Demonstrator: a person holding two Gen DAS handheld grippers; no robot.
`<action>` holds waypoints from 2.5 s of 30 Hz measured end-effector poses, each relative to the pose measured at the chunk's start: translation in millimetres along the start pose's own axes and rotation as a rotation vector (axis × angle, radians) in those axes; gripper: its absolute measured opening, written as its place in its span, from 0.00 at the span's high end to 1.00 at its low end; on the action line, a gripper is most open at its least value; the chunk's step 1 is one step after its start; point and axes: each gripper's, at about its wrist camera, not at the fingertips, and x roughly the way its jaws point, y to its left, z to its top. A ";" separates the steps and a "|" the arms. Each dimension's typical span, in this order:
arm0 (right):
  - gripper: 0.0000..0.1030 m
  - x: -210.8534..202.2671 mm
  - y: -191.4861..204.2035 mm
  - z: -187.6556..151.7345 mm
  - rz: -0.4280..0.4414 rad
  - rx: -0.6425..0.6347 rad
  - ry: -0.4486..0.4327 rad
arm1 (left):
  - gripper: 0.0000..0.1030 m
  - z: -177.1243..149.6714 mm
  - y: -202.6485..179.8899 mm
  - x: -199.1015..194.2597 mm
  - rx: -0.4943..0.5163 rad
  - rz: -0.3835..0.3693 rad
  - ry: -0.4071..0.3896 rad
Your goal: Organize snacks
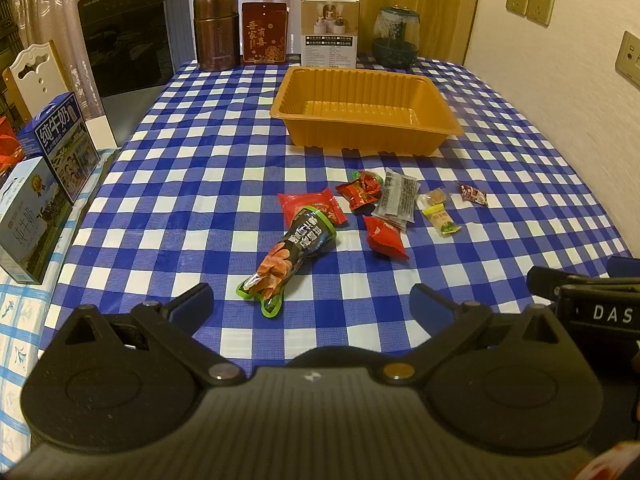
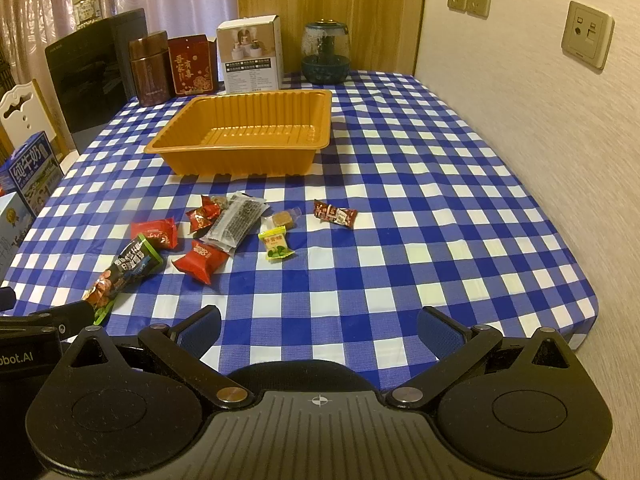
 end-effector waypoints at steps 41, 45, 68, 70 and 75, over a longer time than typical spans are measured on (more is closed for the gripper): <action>0.00 3.3 -20.9 25.8 0.048 0.044 -0.036 | 0.00 33.8 35.5 15.8 -0.041 -0.068 -0.017; 0.00 17.8 -31.5 32.3 0.053 0.015 -0.046 | 0.05 38.8 50.3 40.9 0.030 -0.081 -0.005; 0.34 115.3 -11.9 48.3 0.170 -0.205 0.028 | 0.56 23.6 38.0 121.4 0.359 -0.227 0.086; 0.34 121.8 -10.0 49.7 0.186 -0.215 0.041 | 0.61 22.5 37.1 122.2 0.363 -0.226 0.088; 0.44 134.9 -3.5 52.5 0.195 -0.240 0.064 | 0.68 22.4 37.3 123.9 0.365 -0.217 0.081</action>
